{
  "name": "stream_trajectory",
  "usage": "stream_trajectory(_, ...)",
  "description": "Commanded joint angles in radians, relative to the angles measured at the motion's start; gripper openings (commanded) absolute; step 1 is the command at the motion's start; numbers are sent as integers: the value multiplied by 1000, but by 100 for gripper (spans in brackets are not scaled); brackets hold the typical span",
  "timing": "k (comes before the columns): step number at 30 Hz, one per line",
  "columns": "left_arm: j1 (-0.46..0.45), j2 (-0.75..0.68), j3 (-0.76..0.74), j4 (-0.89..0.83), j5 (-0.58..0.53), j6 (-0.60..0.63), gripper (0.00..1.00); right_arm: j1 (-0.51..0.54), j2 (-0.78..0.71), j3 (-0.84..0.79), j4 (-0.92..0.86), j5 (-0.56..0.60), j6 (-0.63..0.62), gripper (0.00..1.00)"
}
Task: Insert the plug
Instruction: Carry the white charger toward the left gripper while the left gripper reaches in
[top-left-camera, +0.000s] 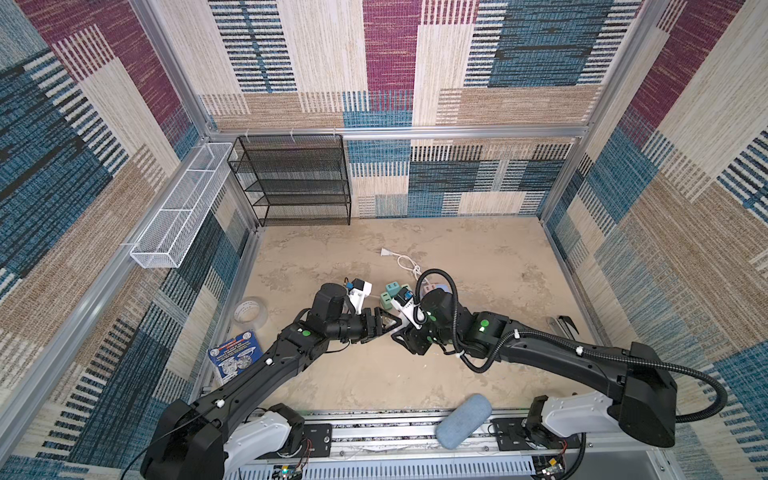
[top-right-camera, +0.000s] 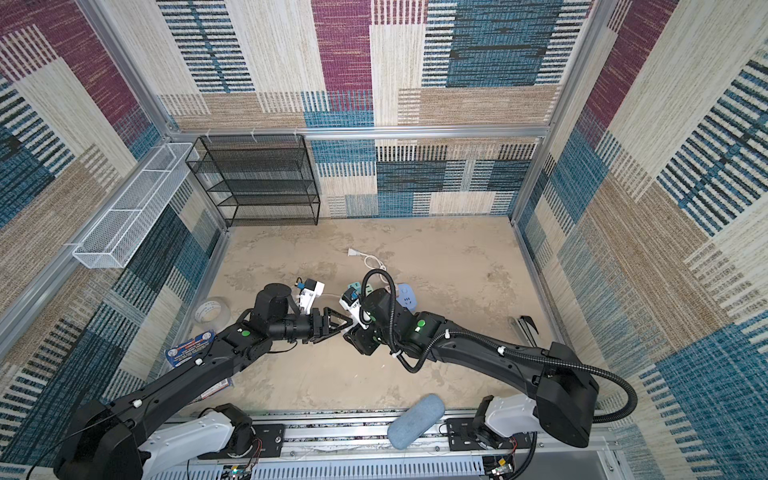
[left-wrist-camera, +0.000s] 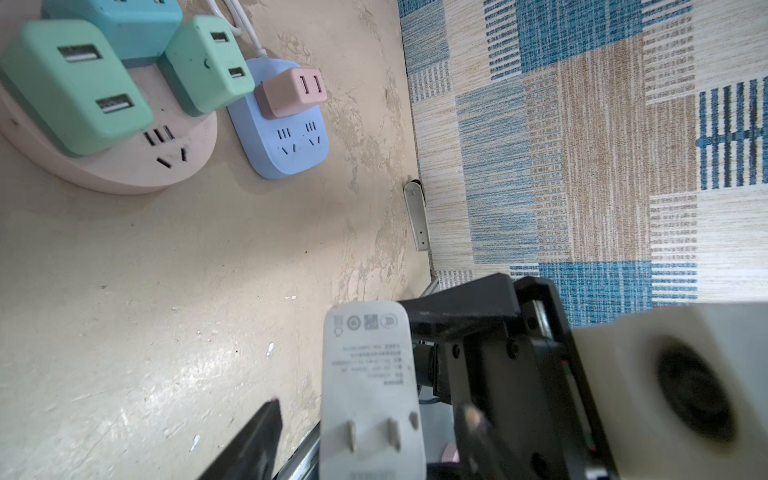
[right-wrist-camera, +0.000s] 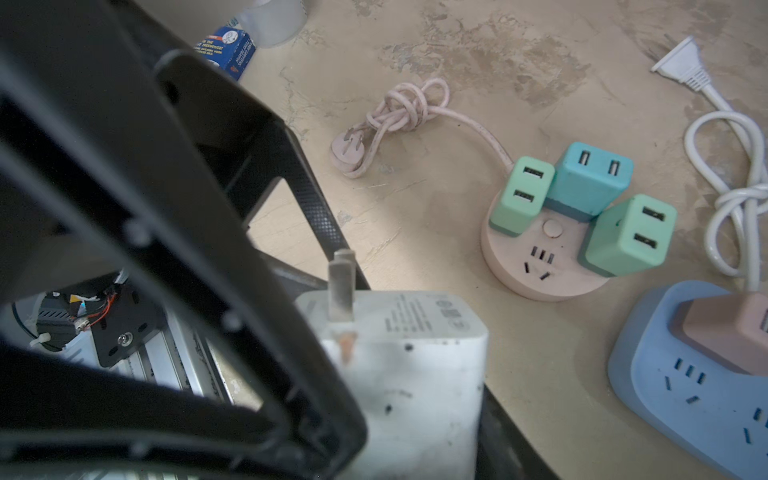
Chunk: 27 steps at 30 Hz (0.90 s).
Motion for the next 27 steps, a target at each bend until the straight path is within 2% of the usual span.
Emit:
stream_trajectory(1, -3, 7, -6, 44, 17, -16, 60, 5, 6, 16, 62, -11, 11, 0)
stream_trajectory(11, -12, 22, -12, 65, 23, -28, 40, 5, 37, 34, 64, -23, 34, 0)
stream_trajectory(13, -11, 23, -14, 68, 24, -29, 35, 5, 45, 39, 70, -31, 41, 0)
stream_trajectory(14, -11, 26, -14, 68, 25, -28, 27, 5, 50, 40, 72, -32, 44, 2)
stream_trajectory(15, -11, 26, -15, 69, 26, -29, 22, 5, 52, 43, 72, -35, 46, 8)
stream_trajectory(17, -11, 26, -14, 65, 23, -29, 0, 6, 59, 52, 72, -32, 47, 26)
stream_trajectory(19, -11, 22, -11, 44, 12, -25, 0, 5, 53, 54, 79, -25, 49, 53)
stream_trajectory(21, -6, 16, -8, 11, -16, -16, 0, 5, 23, 40, 95, -14, 43, 70)
stream_trajectory(23, 13, 12, 9, -34, -26, -3, 0, 5, -34, 14, 118, 9, 37, 99)
stream_trajectory(27, 90, 36, 68, -106, 49, -33, 0, 5, -162, -34, 162, 87, 28, 100)
